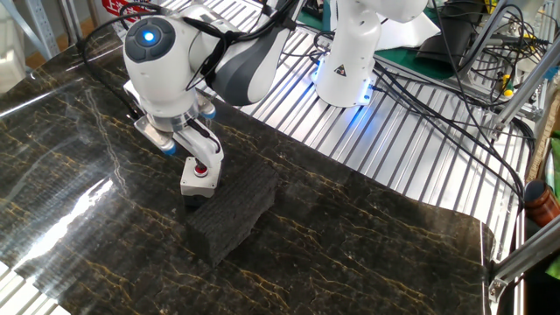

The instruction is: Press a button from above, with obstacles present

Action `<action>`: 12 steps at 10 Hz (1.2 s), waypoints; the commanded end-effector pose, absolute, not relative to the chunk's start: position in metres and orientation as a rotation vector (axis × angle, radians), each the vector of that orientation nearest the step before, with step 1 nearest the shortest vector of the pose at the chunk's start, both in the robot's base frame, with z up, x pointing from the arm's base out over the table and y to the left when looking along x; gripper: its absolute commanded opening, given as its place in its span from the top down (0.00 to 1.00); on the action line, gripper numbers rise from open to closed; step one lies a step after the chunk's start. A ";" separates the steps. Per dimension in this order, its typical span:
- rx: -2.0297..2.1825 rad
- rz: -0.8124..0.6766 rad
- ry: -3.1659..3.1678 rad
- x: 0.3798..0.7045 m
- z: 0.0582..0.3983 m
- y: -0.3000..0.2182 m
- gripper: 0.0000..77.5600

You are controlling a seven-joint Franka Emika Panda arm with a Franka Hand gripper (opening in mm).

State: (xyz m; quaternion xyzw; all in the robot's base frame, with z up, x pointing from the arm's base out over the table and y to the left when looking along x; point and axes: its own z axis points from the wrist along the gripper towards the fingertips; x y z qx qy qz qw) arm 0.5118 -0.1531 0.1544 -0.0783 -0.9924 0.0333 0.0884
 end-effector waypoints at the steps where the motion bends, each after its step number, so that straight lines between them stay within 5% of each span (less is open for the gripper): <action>1: -0.244 0.100 -2.947 0.513 0.148 -0.152 0.00; 12: -0.256 0.090 -2.936 0.512 0.161 -0.154 0.00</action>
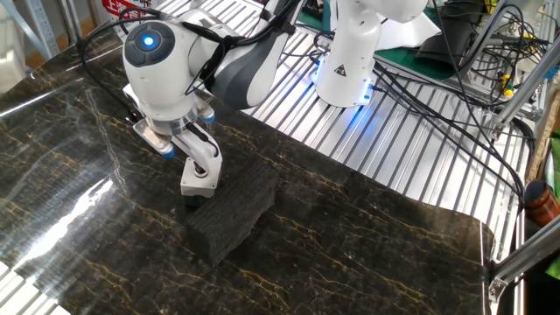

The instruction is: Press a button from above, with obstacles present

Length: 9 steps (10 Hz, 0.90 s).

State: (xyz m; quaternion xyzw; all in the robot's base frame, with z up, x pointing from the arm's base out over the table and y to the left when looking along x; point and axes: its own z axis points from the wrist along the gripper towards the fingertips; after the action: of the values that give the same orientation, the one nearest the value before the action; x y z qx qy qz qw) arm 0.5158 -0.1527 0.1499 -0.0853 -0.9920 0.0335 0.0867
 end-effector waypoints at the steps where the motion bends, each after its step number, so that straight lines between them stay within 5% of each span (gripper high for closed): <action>1: -0.257 0.090 -2.936 0.512 0.162 -0.154 0.00; 9: -0.289 0.029 -3.022 0.510 0.196 -0.141 0.00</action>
State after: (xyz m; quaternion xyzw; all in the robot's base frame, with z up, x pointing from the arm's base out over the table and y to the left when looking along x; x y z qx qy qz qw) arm 0.5101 -0.1500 0.1835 -0.0869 -0.9927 0.0175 0.0814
